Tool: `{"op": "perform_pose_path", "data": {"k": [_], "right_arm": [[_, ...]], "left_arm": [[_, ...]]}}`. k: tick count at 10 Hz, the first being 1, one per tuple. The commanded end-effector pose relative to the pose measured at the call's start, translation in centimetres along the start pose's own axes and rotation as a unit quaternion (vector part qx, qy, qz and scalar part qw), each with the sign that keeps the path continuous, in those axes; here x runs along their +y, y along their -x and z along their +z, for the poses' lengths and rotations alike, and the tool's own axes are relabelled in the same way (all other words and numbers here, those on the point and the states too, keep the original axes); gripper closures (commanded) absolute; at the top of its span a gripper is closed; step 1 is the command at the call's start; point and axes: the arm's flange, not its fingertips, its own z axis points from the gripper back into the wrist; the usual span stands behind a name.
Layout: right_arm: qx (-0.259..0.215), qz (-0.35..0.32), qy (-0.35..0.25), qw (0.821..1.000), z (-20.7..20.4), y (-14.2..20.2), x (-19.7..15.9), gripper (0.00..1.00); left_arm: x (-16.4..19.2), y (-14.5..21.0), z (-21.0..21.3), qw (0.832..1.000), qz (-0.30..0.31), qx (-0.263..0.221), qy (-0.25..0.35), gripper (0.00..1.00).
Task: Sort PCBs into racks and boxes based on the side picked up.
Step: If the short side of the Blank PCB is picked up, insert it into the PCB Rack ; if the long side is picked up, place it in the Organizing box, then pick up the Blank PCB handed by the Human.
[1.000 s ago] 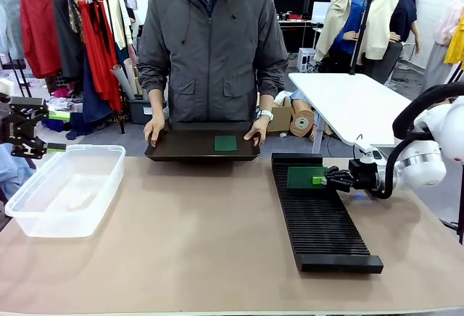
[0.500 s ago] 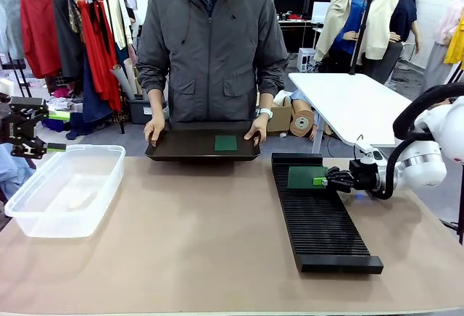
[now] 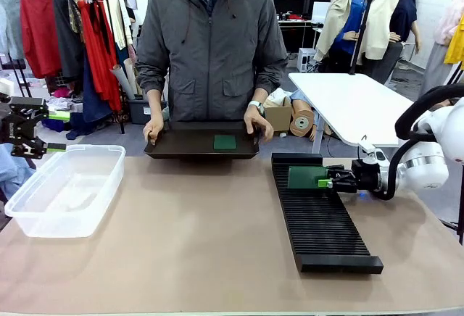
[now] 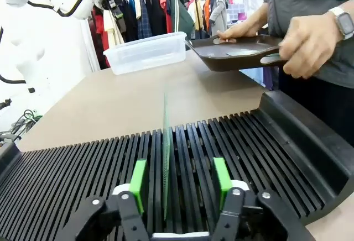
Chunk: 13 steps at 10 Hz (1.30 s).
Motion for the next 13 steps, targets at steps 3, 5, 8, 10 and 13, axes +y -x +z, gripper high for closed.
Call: {"op": "perform_pose_path", "data": {"k": [3,5,8,10,13], "right_arm": [[-0.01,-0.012,0.0,1.0,-0.2,-0.7,0.13,0.0],[-0.004,0.0,-0.002,1.0,-0.03,-0.09,0.05,0.0],[-0.004,0.0,-0.002,1.0,-0.03,-0.09,0.05,0.0],[-0.004,0.0,-0.002,1.0,-0.03,-0.09,0.05,0.0],[-0.004,0.0,-0.002,1.0,-0.03,-0.09,0.05,0.0]], "left_arm": [[-0.11,-0.02,0.1,1.0,-0.001,0.002,0.004,0.0],[-0.11,-0.02,0.1,1.0,-0.001,0.002,0.004,0.0],[-0.11,-0.02,0.1,1.0,-0.001,0.002,0.004,0.0],[-0.11,-0.02,0.1,1.0,-0.001,0.002,0.004,0.0],[-0.11,-0.02,0.1,1.0,-0.001,0.002,0.004,0.0]]}}
